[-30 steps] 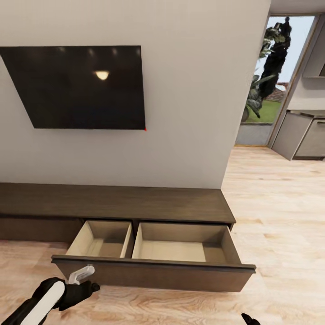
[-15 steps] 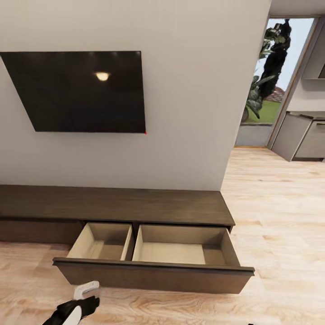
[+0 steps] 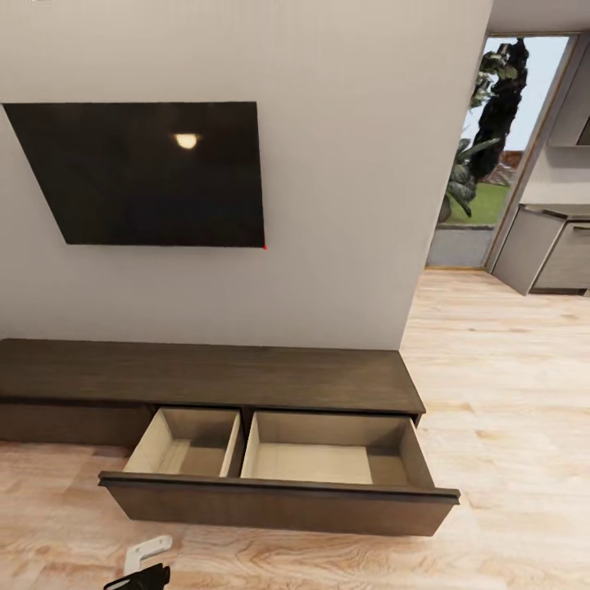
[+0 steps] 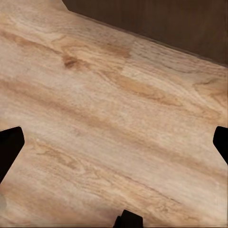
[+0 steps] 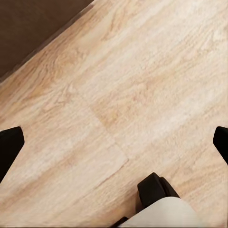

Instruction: Place each of the two pumpkins and all three candles from the living room inside a cabinet in the living room (use any cabinet), then make sure every cabinet is closed, and position the cauldron so it is next to a table in the living room.

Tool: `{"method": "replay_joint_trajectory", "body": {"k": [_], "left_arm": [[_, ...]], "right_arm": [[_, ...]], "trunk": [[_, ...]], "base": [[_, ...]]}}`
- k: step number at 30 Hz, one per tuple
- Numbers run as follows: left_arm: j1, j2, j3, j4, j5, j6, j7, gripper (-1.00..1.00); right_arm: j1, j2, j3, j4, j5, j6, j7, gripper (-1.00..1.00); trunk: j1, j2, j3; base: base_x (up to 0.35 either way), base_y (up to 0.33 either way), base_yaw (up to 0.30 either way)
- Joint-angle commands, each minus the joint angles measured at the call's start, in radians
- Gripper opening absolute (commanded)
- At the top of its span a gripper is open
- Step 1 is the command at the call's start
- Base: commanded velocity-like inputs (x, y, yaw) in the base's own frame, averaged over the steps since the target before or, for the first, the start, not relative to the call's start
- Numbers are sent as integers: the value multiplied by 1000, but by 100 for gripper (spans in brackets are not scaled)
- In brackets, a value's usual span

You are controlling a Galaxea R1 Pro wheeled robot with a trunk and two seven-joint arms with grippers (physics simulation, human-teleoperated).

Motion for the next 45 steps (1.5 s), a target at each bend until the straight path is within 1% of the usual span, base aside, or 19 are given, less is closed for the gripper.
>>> {"method": "replay_joint_trajectory", "body": {"k": [1, 3, 7, 10, 13, 18, 23, 26, 28, 30, 33, 35, 36, 37, 38, 39, 42, 44, 45], "left_arm": [[-1, 0, -9, 0, 7, 3, 9, 100], [-1, -6, -10, 7, 6, 1, 9, 100], [-1, -8, -19, 9, 5, 1, 8, 100], [-1, -9, -44, 10, 4, 1, 8, 100], [-1, -8, -56, 10, 4, 1, 9, 100], [-1, -7, -67, 10, 3, 0, 9, 100], [-1, -7, -79, 10, 1, -1, 9, 100], [0, -7, -93, 10, 1, -1, 9, 100], [1, -7, -110, 10, 1, -3, 9, 100], [2, -7, -121, 10, 3, -26, 9, 100], [3, -8, -126, 11, 10, -68, 11, 100], [4, -9, -125, 41, 12, -80, 12, 100], [4, -9, -126, 76, 10, -85, 12, 100], [4, -10, -127, 130, 6, -92, 12, 100], [4, -11, -127, 162, 5, -98, 12, 100], [4, -11, -127, 175, 4, -102, 12, 100], [5, -9, -125, 220, 12, -161, 12, 100], [6, -10, -125, 272, 14, -207, 12, 100], [6, -10, -125, 290, 13, -216, 12, 100]], "right_arm": [[0, 3, -1, -1, 2, -1, -4, 100], [0, 10, -2, -2, 30, -2, -7, 100], [0, 12, -1, -2, 42, -3, -8, 100], [0, 11, -1, -2, 46, -5, -6, 100], [0, 12, -1, -2, 47, -13, -5, 100], [0, 13, 0, -1, 48, -66, -5, 100], [0, 13, 0, -1, 48, -82, -5, 100], [0, 13, 1, -1, 48, -83, -5, 100], [0, 13, 1, -1, 48, -84, -5, 100], [0, 13, 1, -1, 48, -84, -5, 100], [0, 13, 1, -1, 48, -85, -5, 100], [0, 13, 1, 1, 48, -87, -5, 100], [0, 13, 1, 1, 48, -88, -5, 100], [1, 13, 1, 0, 48, -88, -5, 100], [1, 13, 1, 0, 48, -88, -5, 100], [1, 13, 1, 0, 48, -88, -5, 100], [1, 13, 1, 0, 48, -89, -5, 100], [1, 13, 1, -1, 48, -89, -5, 100], [1, 13, 1, -1, 48, -89, -5, 100]], "trunk": [[-4, 7, 2], [-12, 21, 9], [-27, 49, 21], [-38, 70, 30], [-38, 70, 30], [-38, 70, 30], [-38, 70, 30], [-38, 70, 30], [-38, 70, 30], [-38, 70, 30], [-38, 70, 30], [-38, 70, 30], [-38, 70, 30], [-38, 70, 30], [-38, 70, 30], [-38, 70, 30], [-38, 70, 30], [-38, 70, 30], [-38, 70, 30]], "base": [[0, 0, 0], [0, 0, 0], [0, 0, 0], [0, 0, 0], [0, 0, 0], [0, 0, 0], [0, 0, 0], [0, 0, 67], [0, 0, 151], [0, 0, 218], [0, 0, 264], [0, 0, 280], [0, 0, 284], [0, 0, 286], [0, 0, 287], [0, 0, 287], [0, 0, 288], [0, 0, 288], [0, 0, 288]]}}
